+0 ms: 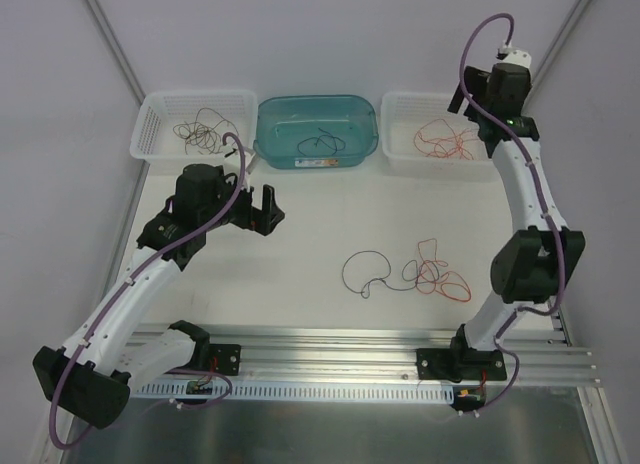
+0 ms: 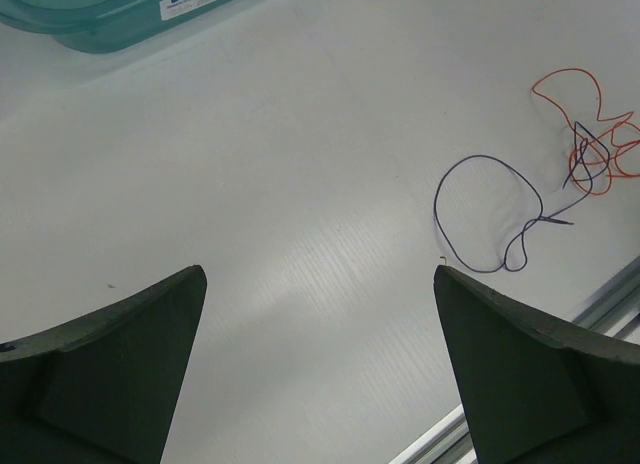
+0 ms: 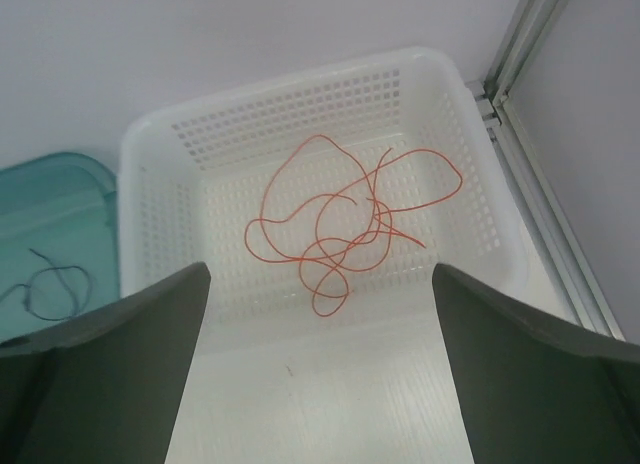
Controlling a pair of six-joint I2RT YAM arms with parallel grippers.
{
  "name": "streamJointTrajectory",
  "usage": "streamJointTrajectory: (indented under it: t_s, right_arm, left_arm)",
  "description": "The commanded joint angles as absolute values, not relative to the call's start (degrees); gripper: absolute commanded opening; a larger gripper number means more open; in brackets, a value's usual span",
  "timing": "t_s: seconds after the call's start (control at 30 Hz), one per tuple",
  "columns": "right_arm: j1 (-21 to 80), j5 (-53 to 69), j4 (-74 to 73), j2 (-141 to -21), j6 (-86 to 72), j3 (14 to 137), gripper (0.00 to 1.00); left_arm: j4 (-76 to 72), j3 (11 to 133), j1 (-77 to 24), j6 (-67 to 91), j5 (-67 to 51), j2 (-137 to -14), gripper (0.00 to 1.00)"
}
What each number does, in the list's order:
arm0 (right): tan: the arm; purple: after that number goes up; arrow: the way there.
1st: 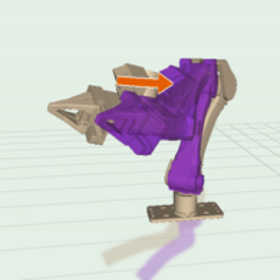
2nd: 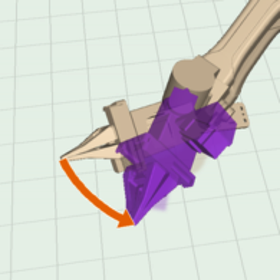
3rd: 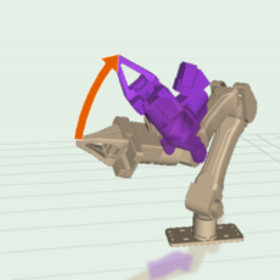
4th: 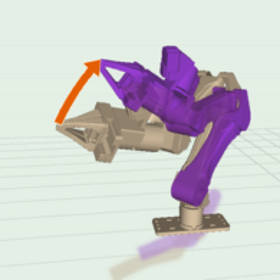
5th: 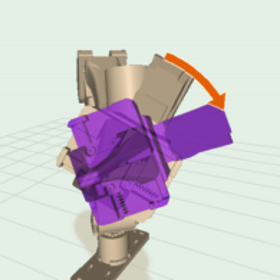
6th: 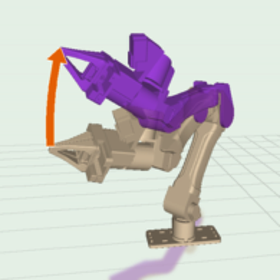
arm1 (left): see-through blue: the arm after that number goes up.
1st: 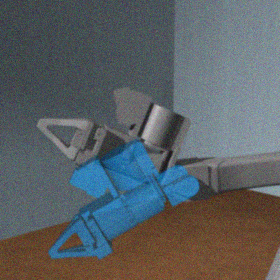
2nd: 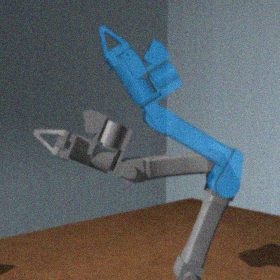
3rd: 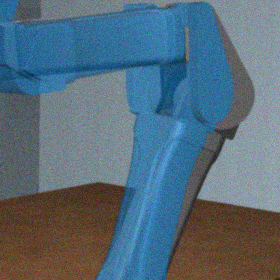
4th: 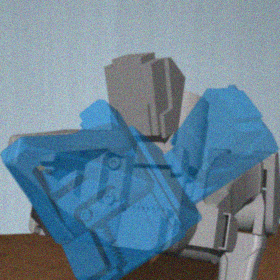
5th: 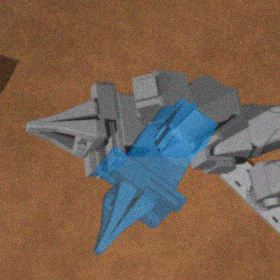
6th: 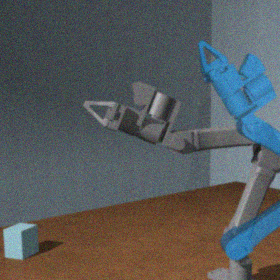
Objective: Untangle the cables
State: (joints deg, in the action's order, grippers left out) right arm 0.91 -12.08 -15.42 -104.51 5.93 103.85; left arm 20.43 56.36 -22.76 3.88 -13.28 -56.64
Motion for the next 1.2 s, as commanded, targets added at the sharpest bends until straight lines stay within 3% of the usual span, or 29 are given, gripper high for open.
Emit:
streamJointTrajectory:
  t_s: [0.0, 0.17, 0.5, 0.77, 0.97, 1.07, 1.17]
  right_arm:
    - [1.2, -9.3, -21.9, -92.8, -1.7, 94.7, 0.99]
    - [2.0, -2.4, -27.7, -78.2, -6.9, 77.6, 0.98]
    - [5.1, -2.5, -36.9, -57.9, -8.1, 49.2, 0.98]
    - [5.0, 3.4, -33.4, -57.4, -9.2, 36.7, 0.96]
    - [8.7, 3.1, -28.8, -62.6, -11.3, 34.2, 0.93]
    - [11.2, 1.6, -27.2, -64.9, -12.4, 34.0, 0.88]
    - [14.6, -2.2, -26.9, -65.6, -13.6, 34.6, 0.74]
  left_arm:
    - [18.4, 56.8, -22.1, 5.4, -17.7, -57.5, 0.99]
    - [18.5, 57.0, -22.2, 6.4, -21.8, -59.3, 0.99]
    - [18.2, 57.7, -27.0, 9.2, -28.6, -66.0, 0.99]
    - [18.3, 57.8, -34.8, 8.9, -28.6, -71.9, 0.99]
    - [18.2, 58.2, -36.6, 9.0, -28.6, -75.1, 0.99]
    - [18.3, 58.3, -37.2, 9.1, -28.5, -76.1, 0.99]
    - [18.2, 58.4, -37.5, 9.0, -28.2, -77.0, 0.99]
